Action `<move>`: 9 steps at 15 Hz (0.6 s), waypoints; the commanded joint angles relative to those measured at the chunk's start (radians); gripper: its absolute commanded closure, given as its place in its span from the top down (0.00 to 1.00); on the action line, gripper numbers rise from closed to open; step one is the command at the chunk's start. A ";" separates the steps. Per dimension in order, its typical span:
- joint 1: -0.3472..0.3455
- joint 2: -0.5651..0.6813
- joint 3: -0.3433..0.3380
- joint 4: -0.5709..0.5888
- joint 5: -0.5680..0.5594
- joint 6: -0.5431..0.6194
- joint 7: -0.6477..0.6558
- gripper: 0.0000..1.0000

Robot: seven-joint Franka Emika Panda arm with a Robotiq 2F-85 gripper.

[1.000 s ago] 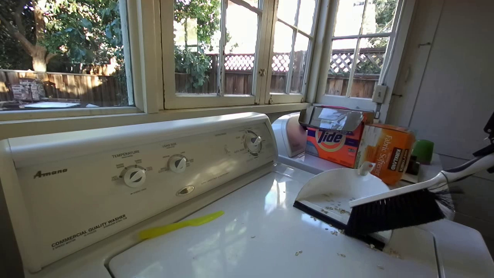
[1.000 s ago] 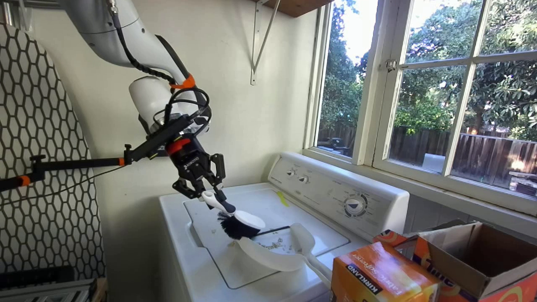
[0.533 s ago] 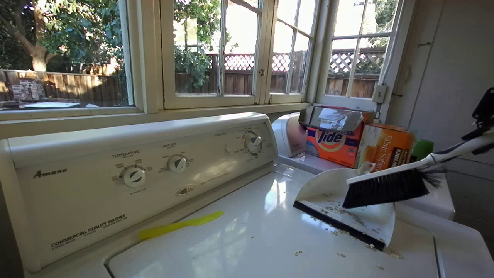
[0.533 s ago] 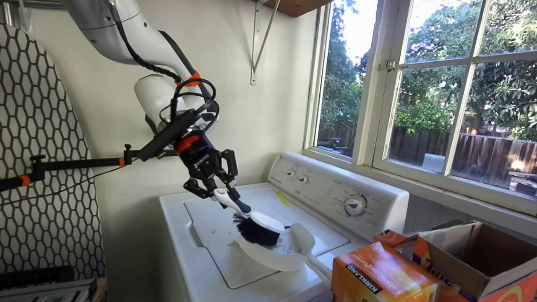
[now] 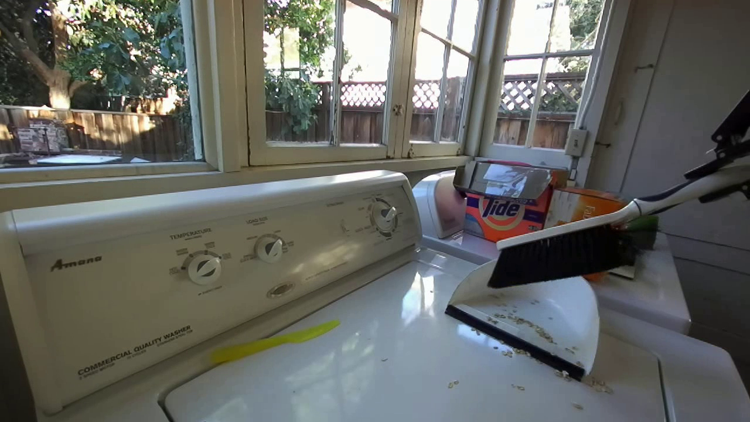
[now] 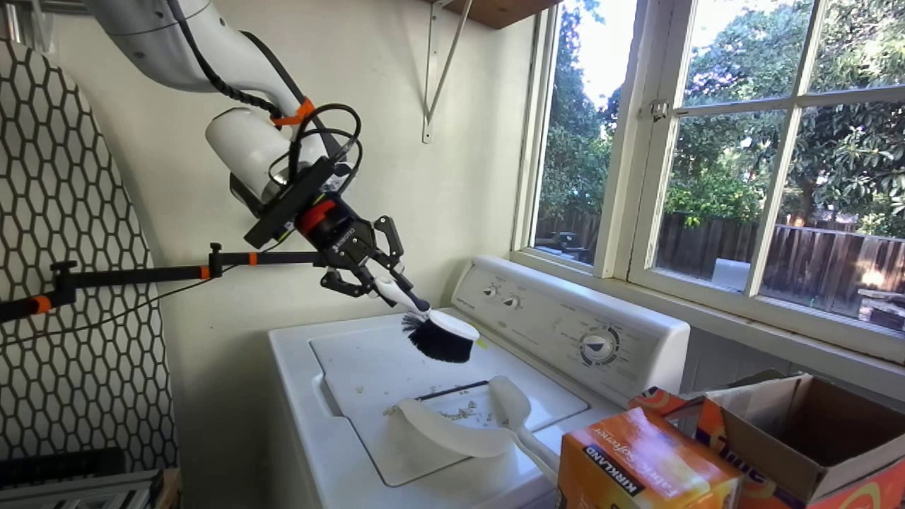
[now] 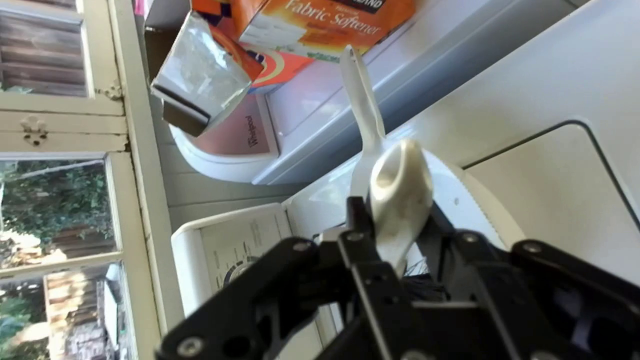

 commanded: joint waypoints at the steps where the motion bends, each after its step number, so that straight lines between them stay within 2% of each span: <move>1: 0.018 0.033 0.038 -0.002 -0.101 0.021 0.062 0.07; 9: 0.061 0.178 0.057 -0.031 -0.215 0.029 0.281 0.07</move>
